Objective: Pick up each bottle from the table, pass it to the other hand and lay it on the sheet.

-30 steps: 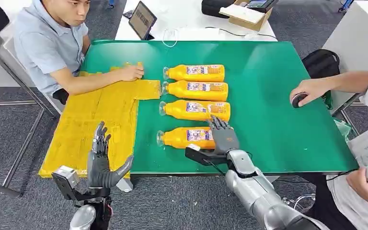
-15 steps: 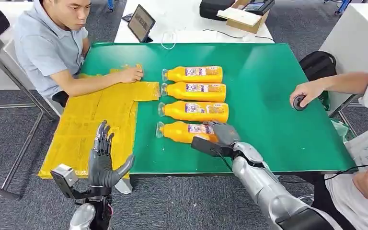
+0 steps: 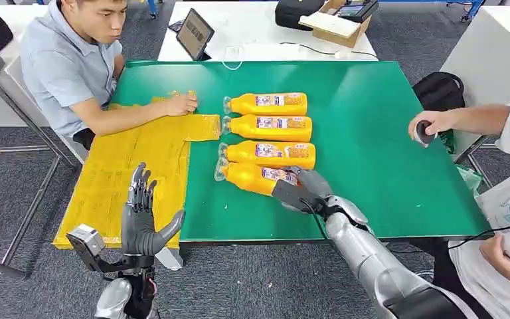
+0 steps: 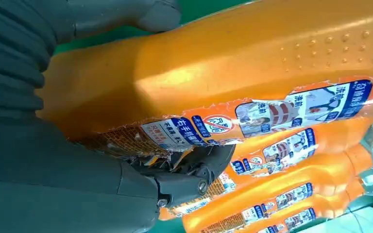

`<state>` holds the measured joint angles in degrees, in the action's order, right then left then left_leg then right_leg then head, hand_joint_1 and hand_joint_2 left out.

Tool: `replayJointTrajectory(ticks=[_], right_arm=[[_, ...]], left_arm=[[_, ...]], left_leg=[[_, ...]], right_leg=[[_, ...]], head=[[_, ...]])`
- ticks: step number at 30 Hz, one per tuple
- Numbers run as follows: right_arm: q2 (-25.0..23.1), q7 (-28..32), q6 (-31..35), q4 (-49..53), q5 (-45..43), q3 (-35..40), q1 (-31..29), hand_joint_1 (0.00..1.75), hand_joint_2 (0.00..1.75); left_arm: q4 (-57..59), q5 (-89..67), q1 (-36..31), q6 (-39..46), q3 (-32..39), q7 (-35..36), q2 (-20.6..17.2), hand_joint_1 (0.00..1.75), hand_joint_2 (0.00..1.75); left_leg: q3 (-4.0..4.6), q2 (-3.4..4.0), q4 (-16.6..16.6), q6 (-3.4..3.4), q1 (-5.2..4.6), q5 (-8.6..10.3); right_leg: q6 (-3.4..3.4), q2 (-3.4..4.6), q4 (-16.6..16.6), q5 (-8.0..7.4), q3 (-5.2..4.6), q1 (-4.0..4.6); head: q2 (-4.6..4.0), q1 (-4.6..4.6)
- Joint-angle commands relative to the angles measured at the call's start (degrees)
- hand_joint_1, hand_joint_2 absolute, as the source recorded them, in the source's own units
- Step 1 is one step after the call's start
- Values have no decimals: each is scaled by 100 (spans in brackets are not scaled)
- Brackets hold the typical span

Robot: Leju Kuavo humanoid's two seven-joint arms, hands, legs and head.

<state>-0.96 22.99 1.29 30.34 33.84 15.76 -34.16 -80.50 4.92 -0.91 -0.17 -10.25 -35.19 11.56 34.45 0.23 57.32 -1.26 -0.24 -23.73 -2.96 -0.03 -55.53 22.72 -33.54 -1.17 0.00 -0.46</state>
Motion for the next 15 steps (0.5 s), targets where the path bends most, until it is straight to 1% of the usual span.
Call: replayJointTrajectory(ticks=[1,2,3,5,7,10,13,14,15], right_arm=[[-369,576,126,553,-953,-572,793,175,175],[-410,609,194,890,-1054,-582,934,175,175],[-416,578,201,1093,-1089,-549,1015,175,175],[-427,519,211,1175,-1095,-529,1041,175,175],[-429,597,248,1616,-1242,-491,1243,175,175],[-515,677,350,2345,-1445,-365,1531,175,175],[-643,748,543,2557,-1450,-242,1565,175,175],[-684,746,538,2548,-1466,-192,1551,175,175],[-722,745,510,2463,-1460,-47,1504,175,175]], left_arm=[[249,257,-54,-22,9,160,-28,0,175],[246,311,1,-54,2,216,-28,0,175],[244,318,28,-61,-8,225,-36,0,175],[250,313,50,-56,-19,227,-35,0,175],[233,367,114,-121,-47,268,-47,0,175],[284,558,198,-404,-178,451,-87,0,175],[500,486,161,-605,-470,544,-129,0,175],[567,442,142,-644,-559,548,-135,0,175],[650,377,99,-726,-697,510,-150,0,175]], left_leg=[[-11,-17,-11,13,15,0],[-10,-4,-7,9,11,-3],[-9,-10,-9,12,14,-2],[-4,-5,-7,9,10,-3],[5,-14,-6,12,11,-4],[21,-11,-4,8,7,-4],[36,-12,0,11,11,-10],[59,-10,-2,6,4,-1],[57,-8,-2,9,7,-7]], right_leg=[[18,-15,14,3,19,16],[12,-3,10,2,16,12],[18,-8,13,3,18,15],[13,-4,7,3,13,11],[16,-13,5,8,8,12],[11,-9,2,8,-9,8],[16,-7,-1,13,-17,11],[10,-3,-2,6,-40,4],[14,-1,-2,12,-36,7]], head=[[0,0],[0,0],[0,0],[0,0],[0,0],[0,0],[0,0],[0,0],[0,0]])
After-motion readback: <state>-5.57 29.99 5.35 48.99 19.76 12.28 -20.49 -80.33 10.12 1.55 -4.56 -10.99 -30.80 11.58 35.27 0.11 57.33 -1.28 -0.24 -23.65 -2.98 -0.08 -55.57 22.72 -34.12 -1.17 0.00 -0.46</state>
